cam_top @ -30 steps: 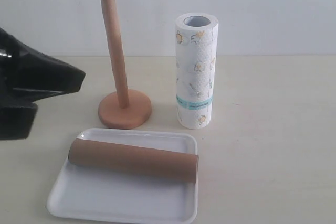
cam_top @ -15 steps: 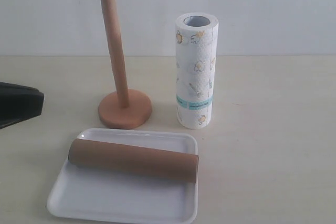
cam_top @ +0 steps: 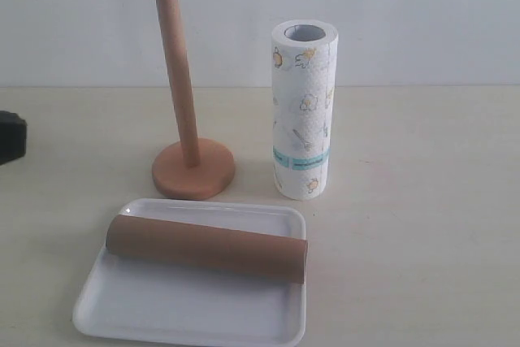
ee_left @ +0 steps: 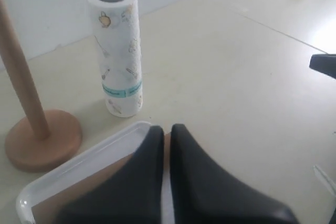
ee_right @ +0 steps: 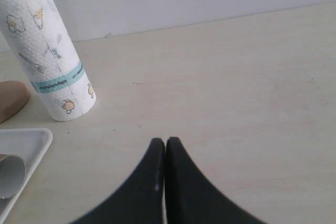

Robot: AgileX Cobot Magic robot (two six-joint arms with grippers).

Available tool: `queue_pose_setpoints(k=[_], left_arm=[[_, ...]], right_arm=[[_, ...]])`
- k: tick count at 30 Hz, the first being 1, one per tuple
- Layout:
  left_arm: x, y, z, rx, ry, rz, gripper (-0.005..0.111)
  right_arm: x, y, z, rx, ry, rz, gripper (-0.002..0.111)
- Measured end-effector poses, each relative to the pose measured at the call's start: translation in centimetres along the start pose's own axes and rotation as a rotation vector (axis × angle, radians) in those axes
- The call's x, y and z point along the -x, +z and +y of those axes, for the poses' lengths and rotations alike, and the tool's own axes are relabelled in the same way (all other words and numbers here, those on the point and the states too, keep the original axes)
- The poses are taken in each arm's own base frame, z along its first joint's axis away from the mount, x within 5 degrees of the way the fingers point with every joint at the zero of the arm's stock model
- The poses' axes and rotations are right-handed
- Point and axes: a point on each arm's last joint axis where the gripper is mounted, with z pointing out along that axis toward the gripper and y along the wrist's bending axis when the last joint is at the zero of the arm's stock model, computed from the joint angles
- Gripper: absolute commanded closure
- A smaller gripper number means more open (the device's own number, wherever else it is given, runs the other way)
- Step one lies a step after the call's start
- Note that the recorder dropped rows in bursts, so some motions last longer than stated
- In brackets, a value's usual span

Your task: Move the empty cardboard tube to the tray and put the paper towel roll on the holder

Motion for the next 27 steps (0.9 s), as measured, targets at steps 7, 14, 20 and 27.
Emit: queue_pose_setpoints(k=[7, 14, 20, 27], left_arm=[[0.3, -3.7, 0.8, 0.074, -0.026, -0.154, 0.103], [-0.1, -7.5, 1.3, 0.228, -0.057, -0.311, 0.103], [-0.8, -10.6, 0.8, 0.348, -0.061, -0.446, 0.103], [-2.2, -14.0, -0.9, 0.291, -0.216, -0.640, 0.103]], right_arm=[[0.0, 0.0, 0.0, 0.000, 0.000, 0.000, 0.108], [0.0, 0.0, 0.0, 0.000, 0.000, 0.000, 0.108], [0.0, 0.0, 0.0, 0.000, 0.000, 0.000, 0.108], [0.0, 0.0, 0.0, 0.000, 0.000, 0.000, 0.108]])
